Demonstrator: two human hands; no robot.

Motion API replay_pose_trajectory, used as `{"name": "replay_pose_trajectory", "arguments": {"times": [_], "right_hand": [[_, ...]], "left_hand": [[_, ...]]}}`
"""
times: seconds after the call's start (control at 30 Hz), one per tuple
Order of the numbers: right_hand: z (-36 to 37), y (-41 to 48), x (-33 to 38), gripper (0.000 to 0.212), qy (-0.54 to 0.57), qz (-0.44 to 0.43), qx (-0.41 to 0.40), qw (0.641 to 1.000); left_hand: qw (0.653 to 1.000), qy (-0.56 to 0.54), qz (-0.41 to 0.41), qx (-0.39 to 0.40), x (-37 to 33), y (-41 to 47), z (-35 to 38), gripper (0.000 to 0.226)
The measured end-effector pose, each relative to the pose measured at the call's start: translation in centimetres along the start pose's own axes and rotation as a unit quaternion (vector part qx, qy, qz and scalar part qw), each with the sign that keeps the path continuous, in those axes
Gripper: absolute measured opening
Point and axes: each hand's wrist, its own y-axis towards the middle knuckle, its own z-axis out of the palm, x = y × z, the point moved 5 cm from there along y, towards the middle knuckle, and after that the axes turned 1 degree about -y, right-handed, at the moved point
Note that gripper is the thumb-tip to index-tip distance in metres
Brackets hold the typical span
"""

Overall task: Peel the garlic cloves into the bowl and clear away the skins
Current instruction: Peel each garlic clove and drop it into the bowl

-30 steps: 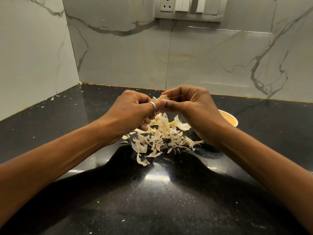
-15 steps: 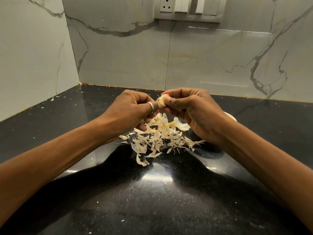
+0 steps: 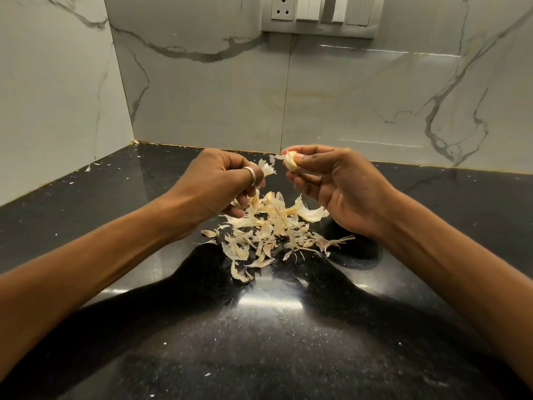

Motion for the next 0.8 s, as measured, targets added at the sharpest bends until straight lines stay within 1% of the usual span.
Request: {"name": "replay_pose_trajectory", "arguments": {"times": [0.17, 0.27, 0.47, 0.67, 0.8], "right_hand": [[0.0, 0.0, -0.1, 0.027, -0.001, 0.007, 0.003, 1.0], [0.0, 0.0, -0.1, 0.028, -0.01, 0.007, 0.006, 1.0], [0.2, 0.1, -0.2, 0.023, -0.024, 0.004, 0.011, 1.0], [0.5, 0.2, -0.3, 0.02, -0.062, -0.01, 0.017, 0.998], [0.6, 0.2, -0.4, 0.017, -0.085, -0.015, 0.03, 0.996]], "left_hand": [[1.0, 0.001, 0.0, -0.005, 0.0, 0.0, 0.0, 0.011], [1.0, 0.013, 0.021, -0.01, -0.3, -0.2, 0.0, 0.002], [0.995, 0.023, 0.096, -0.027, -1.0, -0.5, -0.3, 0.017], [0.985, 0.061, 0.158, -0.018, -1.5, -0.6, 0.2, 0.02], [0.982, 0.075, 0.172, -0.021, -1.4, -0.6, 0.4, 0.02]]}}
